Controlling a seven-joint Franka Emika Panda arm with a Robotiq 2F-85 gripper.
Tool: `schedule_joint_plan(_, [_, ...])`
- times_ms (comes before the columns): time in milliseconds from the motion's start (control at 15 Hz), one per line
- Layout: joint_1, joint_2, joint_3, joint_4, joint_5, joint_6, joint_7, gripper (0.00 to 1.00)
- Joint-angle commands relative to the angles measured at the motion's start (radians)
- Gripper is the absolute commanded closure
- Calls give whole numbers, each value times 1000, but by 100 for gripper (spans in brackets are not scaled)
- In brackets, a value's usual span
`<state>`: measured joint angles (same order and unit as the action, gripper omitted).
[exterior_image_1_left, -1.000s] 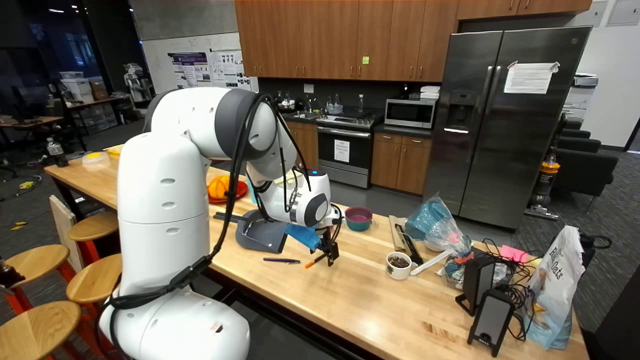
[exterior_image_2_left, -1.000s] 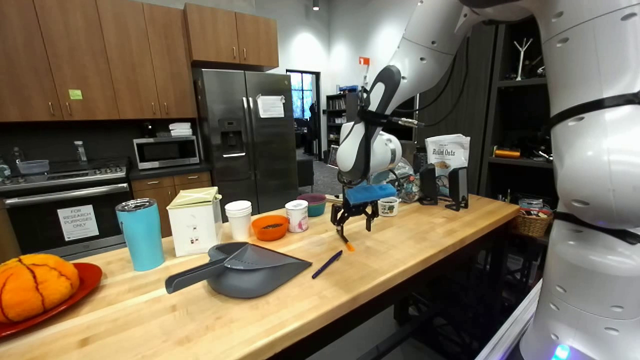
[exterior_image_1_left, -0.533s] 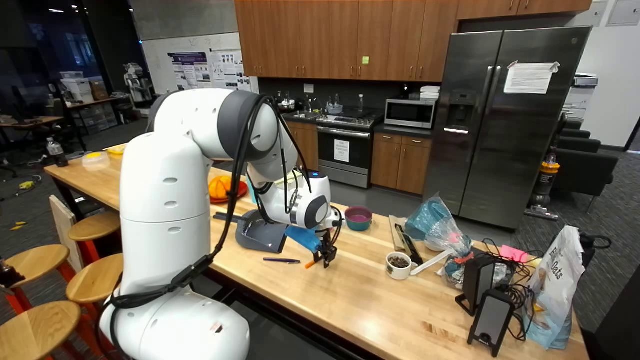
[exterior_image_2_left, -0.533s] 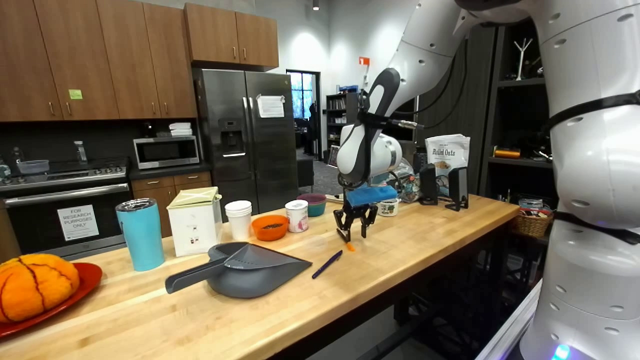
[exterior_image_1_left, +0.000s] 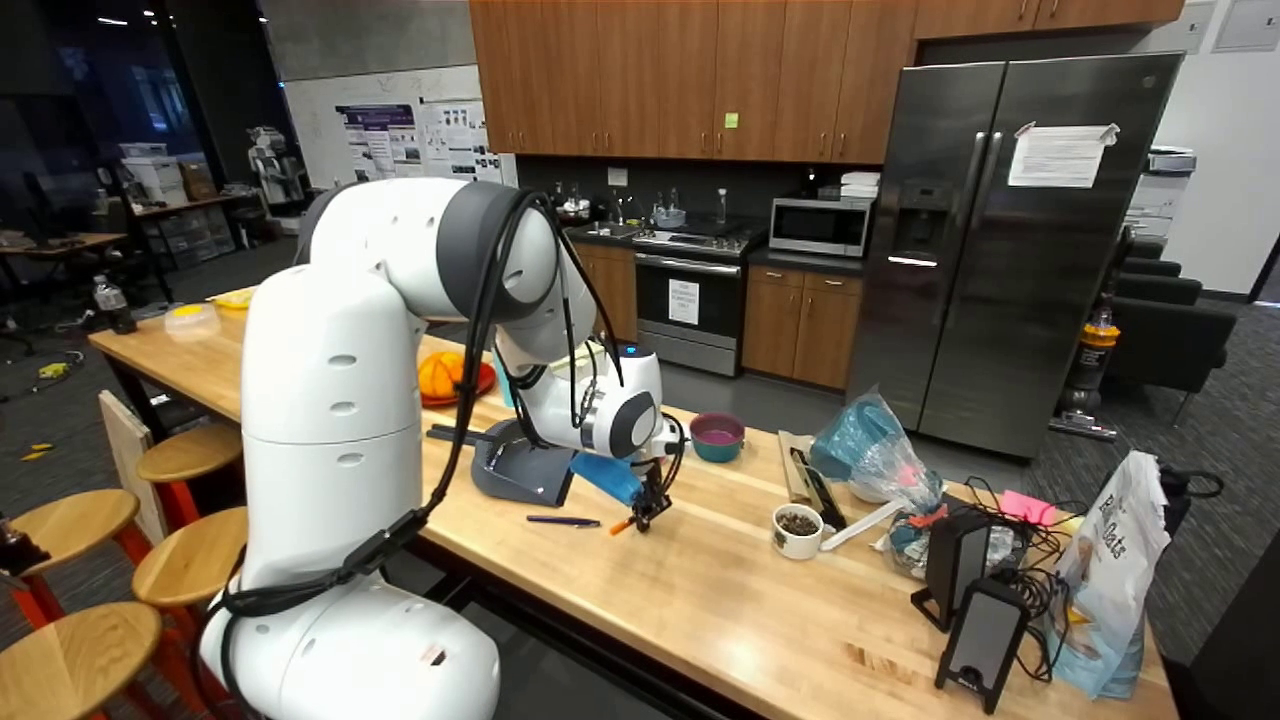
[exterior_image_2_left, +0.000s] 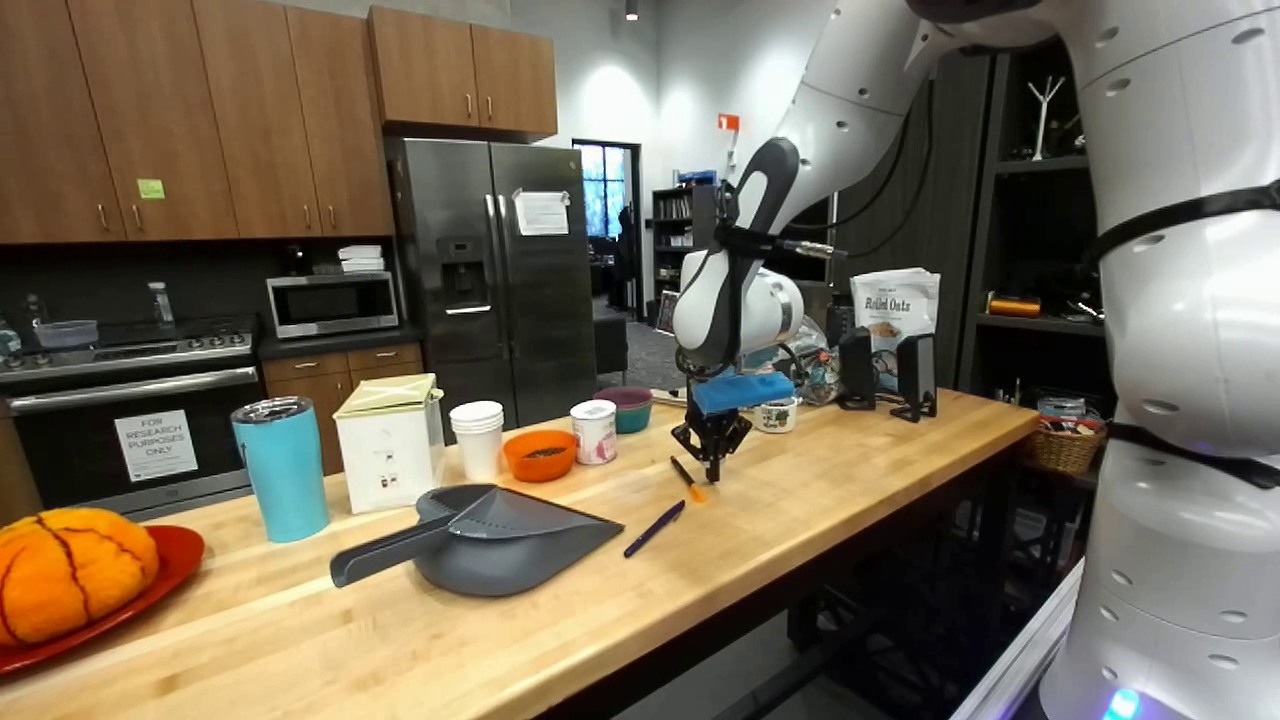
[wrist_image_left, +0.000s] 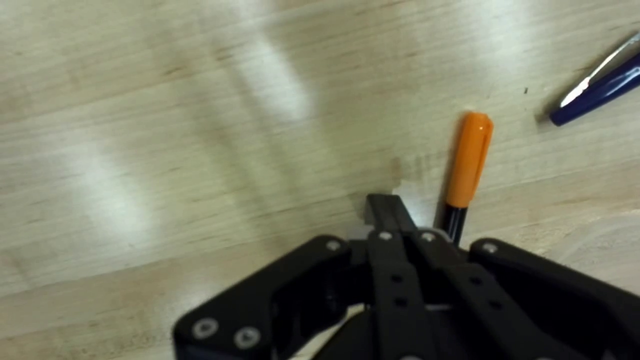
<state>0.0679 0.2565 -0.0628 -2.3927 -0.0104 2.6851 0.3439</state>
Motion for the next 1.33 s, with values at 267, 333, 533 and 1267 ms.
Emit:
schedule_joint_plan(267, [6,-72,3,-23,-15,-7,-18,68])
schedule_joint_plan(333, [10,-77,3,-19,-21,-9,-13,63])
schedule_joint_plan(533, [16,-87,10,-15,-30,-8,-10,42])
schedule_joint_plan(1267, [4,-49,17,-10,-9,1,-22,0])
